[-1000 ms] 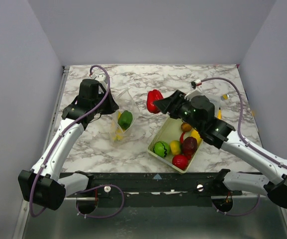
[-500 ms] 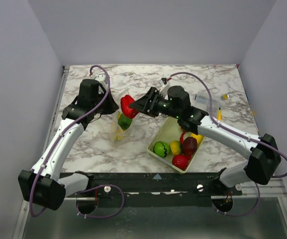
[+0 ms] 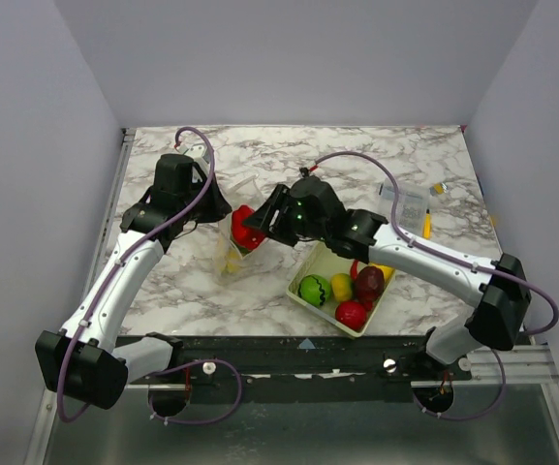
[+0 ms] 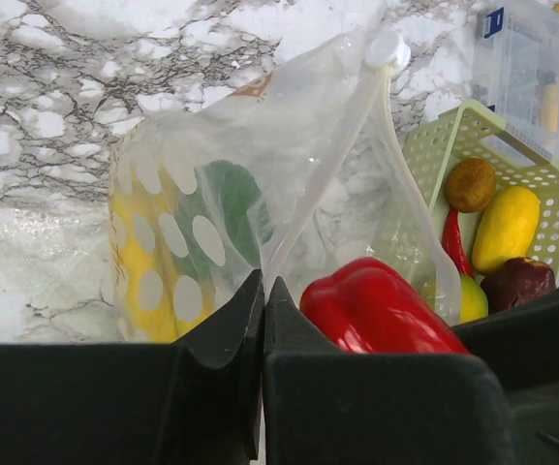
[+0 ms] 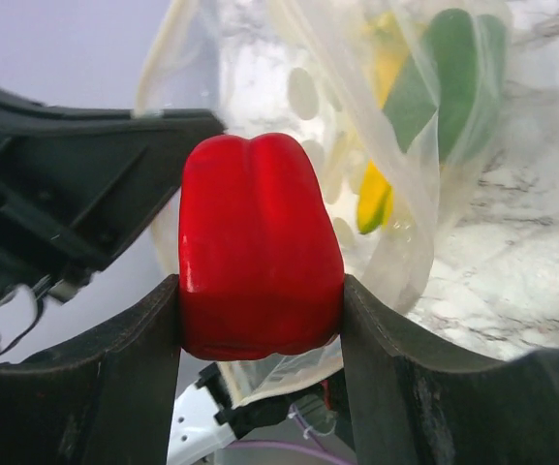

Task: Place the food in the zip-top bag and seal the zipper
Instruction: Place the fake vegetable in the zipper food storage bag.

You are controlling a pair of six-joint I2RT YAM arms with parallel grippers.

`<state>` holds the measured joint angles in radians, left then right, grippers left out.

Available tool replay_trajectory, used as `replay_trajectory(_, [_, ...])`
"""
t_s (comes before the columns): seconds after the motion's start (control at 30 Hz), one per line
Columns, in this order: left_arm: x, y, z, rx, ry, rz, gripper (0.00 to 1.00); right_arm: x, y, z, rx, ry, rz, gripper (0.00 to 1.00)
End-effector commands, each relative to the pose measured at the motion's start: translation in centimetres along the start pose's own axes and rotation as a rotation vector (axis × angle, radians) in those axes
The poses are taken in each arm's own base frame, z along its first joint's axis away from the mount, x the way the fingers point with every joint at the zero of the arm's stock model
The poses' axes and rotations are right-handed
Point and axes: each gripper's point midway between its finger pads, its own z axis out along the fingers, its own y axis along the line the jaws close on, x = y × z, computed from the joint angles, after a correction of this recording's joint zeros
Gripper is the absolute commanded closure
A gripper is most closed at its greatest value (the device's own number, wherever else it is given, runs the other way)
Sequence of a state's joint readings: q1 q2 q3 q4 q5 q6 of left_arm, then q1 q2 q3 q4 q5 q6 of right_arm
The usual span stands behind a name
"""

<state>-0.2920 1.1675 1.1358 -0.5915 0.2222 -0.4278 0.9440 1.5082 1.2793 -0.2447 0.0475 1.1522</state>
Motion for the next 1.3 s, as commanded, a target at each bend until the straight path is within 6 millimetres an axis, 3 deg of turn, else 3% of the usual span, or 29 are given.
replay_trajectory(0.0, [-0.4,-0.5,0.0,0.019,-0.016,0.004,1.0,0.8,-3.1,1.1,0.192,-0.008,-0.022,0.89])
replay_trajectory(0.33, [-0.5,-0.5,0.0,0.021,-0.017,0.005,1.0,2.3,-2.4,2.2,0.184,0.016,-0.101,0.84])
replay_trajectory(0.8, [-0.5,-0.6,-0.1,0.027,-0.018,0.004,1.0,2.6,-1.9,2.2,0.114,0.028,-0.179,0.33])
replay_trajectory(1.07, [-0.5,-0.6,-0.1,0.027,-0.02,0.005,1.0,3.0,-0.4,1.8,0.025,0.055,-0.249,0.19])
replay_trajectory(1.27, [-0.5,-0.6,-0.1,0.025,-0.018,0.005,1.0,1.9,0.7,0.2,-0.023,0.012,-0.307,0.19])
